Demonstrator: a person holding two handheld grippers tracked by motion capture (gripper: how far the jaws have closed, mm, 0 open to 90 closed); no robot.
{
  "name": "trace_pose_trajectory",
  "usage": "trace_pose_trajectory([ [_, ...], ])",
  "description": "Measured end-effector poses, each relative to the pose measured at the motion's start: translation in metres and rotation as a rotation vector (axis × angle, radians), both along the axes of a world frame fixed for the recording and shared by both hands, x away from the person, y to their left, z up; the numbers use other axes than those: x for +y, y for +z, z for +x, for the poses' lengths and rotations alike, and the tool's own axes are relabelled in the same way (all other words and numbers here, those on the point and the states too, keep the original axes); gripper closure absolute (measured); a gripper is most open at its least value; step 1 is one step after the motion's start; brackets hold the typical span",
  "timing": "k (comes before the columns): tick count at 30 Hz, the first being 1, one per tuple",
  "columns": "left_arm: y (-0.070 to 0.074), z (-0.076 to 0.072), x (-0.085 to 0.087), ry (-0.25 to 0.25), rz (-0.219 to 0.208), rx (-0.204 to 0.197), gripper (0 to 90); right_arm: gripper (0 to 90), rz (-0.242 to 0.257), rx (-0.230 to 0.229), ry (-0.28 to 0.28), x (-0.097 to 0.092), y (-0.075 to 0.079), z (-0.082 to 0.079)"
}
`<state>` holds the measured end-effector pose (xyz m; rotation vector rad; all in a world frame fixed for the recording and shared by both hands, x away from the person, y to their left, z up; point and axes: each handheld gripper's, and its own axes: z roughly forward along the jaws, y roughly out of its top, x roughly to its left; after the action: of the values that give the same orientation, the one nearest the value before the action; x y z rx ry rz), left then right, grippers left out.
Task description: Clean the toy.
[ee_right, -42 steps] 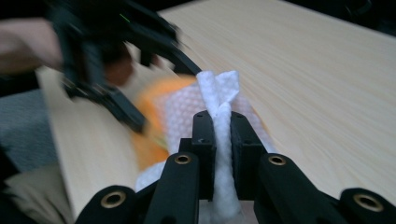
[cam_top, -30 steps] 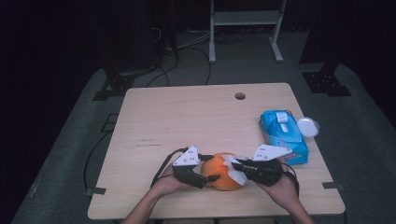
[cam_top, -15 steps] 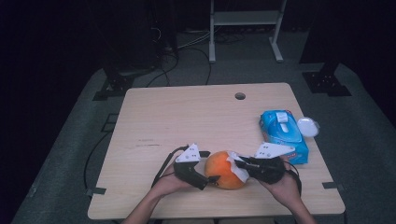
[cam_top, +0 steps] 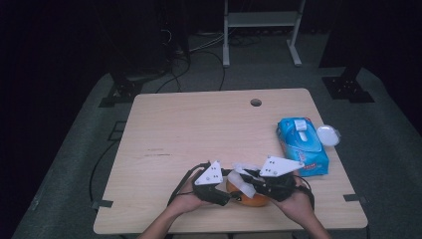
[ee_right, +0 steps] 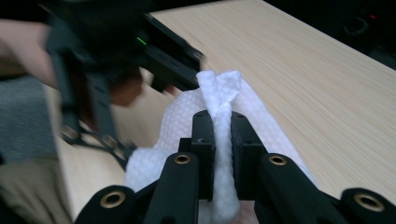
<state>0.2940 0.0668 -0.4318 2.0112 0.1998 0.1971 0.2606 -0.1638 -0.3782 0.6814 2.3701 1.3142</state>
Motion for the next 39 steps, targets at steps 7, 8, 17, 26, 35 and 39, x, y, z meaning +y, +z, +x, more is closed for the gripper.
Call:
trace_pose_trajectory([
  [7,-0.006,0.006,-0.001,0.011,-0.029,0.064,19.0,81.1,0.01,0.047,-0.023,-0.016,-0.002,0.006],
  [8,-0.008,0.007,-0.001,0.019,-0.029,0.082,16.1,81.2,0.007,0.05,-0.02,-0.015,-0.003,0.006],
  [17,-0.001,-0.001,-0.005,-0.011,-0.065,0.018,35.1,81.5,0.021,0.026,0.039,0.0,0.008,-0.007],
  [26,-0.006,0.001,-0.001,-0.019,-0.043,0.023,36.6,81.2,-0.045,-0.018,-0.017,0.005,0.006,-0.005],
  [35,-0.005,0.007,-0.002,-0.008,-0.101,0.151,13.7,81.7,-0.013,0.052,-0.042,-0.015,0.0,0.003],
  [39,-0.007,0.005,0.0,-0.023,-0.054,0.094,21.8,81.5,-0.038,0.048,0.019,0.004,-0.002,-0.004],
])
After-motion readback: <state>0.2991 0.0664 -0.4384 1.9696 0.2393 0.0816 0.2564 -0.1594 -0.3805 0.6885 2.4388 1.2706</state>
